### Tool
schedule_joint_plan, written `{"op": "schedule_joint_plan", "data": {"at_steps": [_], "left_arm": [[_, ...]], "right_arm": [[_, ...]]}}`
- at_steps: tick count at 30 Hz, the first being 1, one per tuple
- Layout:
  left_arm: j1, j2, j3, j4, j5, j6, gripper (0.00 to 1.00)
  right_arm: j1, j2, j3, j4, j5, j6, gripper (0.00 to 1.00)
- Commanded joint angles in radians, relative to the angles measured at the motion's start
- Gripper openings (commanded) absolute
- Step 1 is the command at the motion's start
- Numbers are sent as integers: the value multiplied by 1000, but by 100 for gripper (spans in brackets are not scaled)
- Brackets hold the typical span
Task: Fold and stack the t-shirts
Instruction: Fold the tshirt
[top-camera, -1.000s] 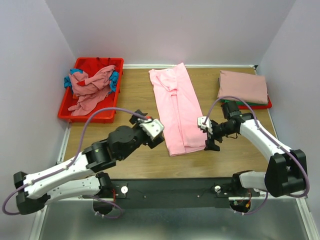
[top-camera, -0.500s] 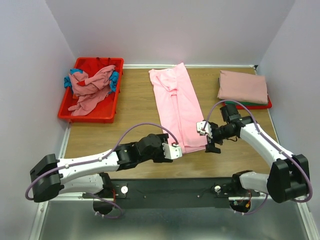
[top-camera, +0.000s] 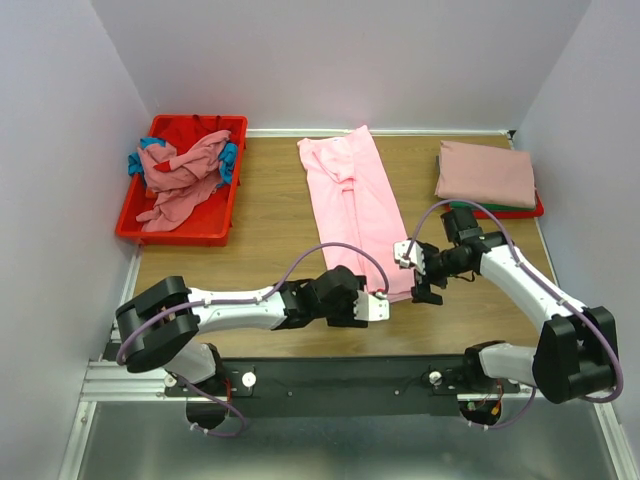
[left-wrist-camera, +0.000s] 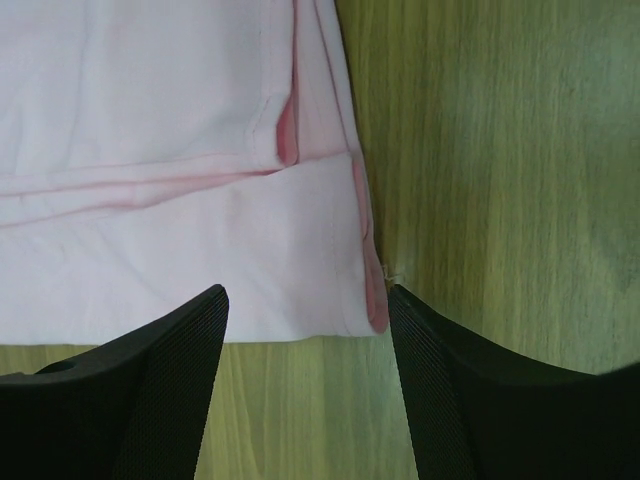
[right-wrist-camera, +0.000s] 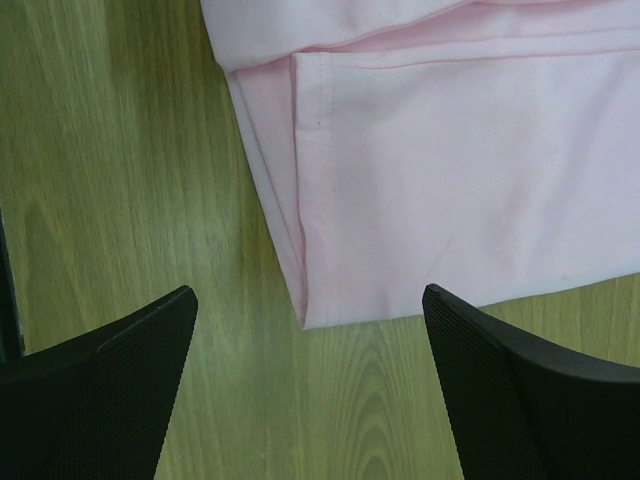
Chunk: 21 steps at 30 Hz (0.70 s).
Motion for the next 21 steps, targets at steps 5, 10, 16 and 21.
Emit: {"op": "schedule_joint_plan", "data": {"at_steps": [5, 10, 16, 21], "left_arm": [[-36, 44, 12, 47, 97, 9, 73], [-39, 81, 6, 67, 35, 13, 71], [-21, 132, 9, 82, -56, 3, 65], [-14, 159, 20, 72, -88, -5, 60]], "right_arm": [[-41, -3, 13, 18, -15, 14, 100], [-58, -11, 15, 18, -27, 18, 100], [-64, -18, 9, 17, -44, 23, 100], [-66, -15, 4, 18, -44, 18, 100]]}}
